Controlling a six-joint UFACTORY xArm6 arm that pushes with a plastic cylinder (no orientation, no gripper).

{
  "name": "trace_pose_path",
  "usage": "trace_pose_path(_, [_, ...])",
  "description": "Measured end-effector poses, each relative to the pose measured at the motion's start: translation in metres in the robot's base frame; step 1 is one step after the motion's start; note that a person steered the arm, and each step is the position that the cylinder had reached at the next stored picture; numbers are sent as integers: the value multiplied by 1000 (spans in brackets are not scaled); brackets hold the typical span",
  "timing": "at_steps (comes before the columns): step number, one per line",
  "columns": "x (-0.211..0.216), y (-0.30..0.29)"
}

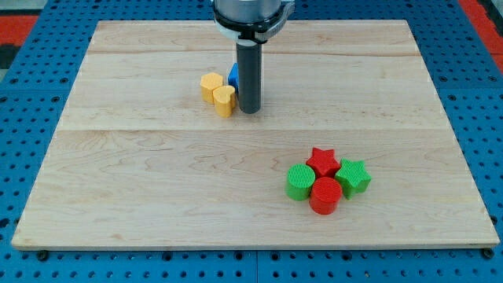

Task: Push the yellow hexagon slightly to the bottom left of the blue triangle

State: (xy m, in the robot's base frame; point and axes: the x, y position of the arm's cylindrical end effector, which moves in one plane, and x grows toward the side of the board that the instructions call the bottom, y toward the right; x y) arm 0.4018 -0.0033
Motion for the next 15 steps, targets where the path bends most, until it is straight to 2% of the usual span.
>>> trace_pose_path(2, [41,-19])
trace_pose_path(4, [16,-62])
trace_pose_path(7, [27,-31])
trace_pose_path(9, [7,-26])
trace_pose_path(10, [3,-28])
trace_pose_path(11, [12,-62])
trace_pose_path(12, [-3,-91])
trace_pose_path(14, [-29,-74])
trace_pose_path(15, [-2,-70])
